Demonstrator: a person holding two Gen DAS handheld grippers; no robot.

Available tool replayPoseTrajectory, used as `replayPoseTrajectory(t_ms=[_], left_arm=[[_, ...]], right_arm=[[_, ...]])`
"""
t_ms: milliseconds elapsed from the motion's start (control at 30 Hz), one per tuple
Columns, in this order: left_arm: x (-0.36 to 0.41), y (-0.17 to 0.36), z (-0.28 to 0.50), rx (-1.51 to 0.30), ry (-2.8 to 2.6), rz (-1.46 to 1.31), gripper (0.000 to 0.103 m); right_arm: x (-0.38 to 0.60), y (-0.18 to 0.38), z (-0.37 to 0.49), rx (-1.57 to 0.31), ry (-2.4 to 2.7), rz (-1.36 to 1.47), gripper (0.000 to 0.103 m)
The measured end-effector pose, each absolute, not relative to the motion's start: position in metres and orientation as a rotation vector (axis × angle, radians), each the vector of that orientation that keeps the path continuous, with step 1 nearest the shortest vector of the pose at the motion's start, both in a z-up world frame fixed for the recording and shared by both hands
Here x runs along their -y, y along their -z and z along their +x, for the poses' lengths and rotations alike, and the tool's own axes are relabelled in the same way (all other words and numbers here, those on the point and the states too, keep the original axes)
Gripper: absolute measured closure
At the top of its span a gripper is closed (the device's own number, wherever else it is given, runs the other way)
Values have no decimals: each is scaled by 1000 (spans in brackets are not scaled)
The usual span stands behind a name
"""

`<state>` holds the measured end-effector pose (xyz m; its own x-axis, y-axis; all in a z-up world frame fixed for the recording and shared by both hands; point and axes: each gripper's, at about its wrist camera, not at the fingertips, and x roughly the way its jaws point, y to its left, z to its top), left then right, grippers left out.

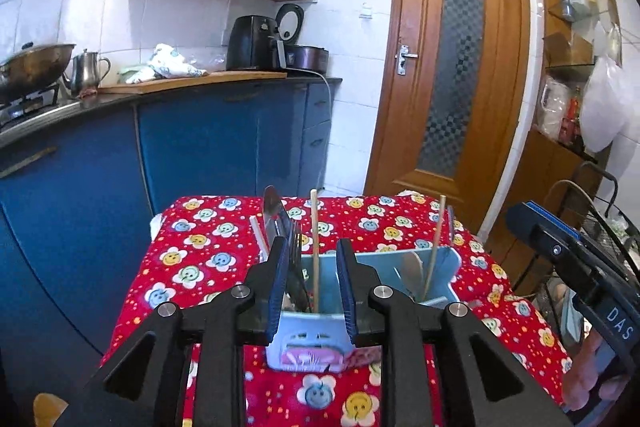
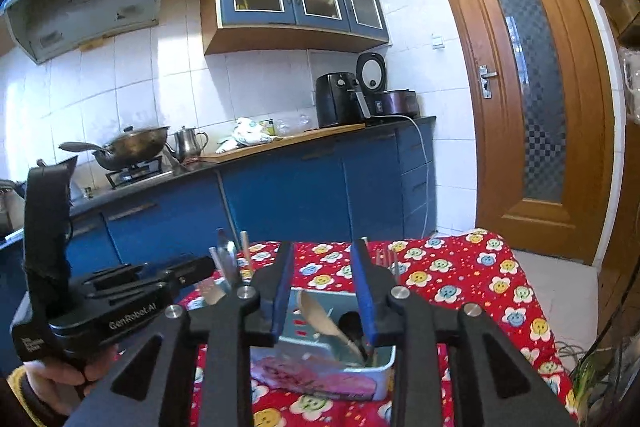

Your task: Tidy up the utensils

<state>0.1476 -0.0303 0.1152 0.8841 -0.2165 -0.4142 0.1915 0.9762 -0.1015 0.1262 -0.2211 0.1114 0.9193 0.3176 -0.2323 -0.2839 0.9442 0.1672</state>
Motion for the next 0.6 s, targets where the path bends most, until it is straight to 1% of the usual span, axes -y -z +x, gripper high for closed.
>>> replayPoseTrajectory(t_ms=[133,267,333,400,533,600], left_arm=[[27,-119,125,-433,211,-58,66],[26,-120,101,-435,210,-49,57],[25,-119,91,-435,214,-50,53],[24,-118,81,-439,211,-53,48],[20,-114,63,-447,199,-67,41],[19,-112,56,-450,195,-67,39]], right_arm=[[219,-116,104,-266,-320,149,65],[217,-117,85,-280,-322,162,60],[217,-116,74,-286,-326,171,56],[217,-115,62,-289,-329,173,47],[217,-112,42,-286,-323,174,40],[217,-111,35,-287,-317,171,33]])
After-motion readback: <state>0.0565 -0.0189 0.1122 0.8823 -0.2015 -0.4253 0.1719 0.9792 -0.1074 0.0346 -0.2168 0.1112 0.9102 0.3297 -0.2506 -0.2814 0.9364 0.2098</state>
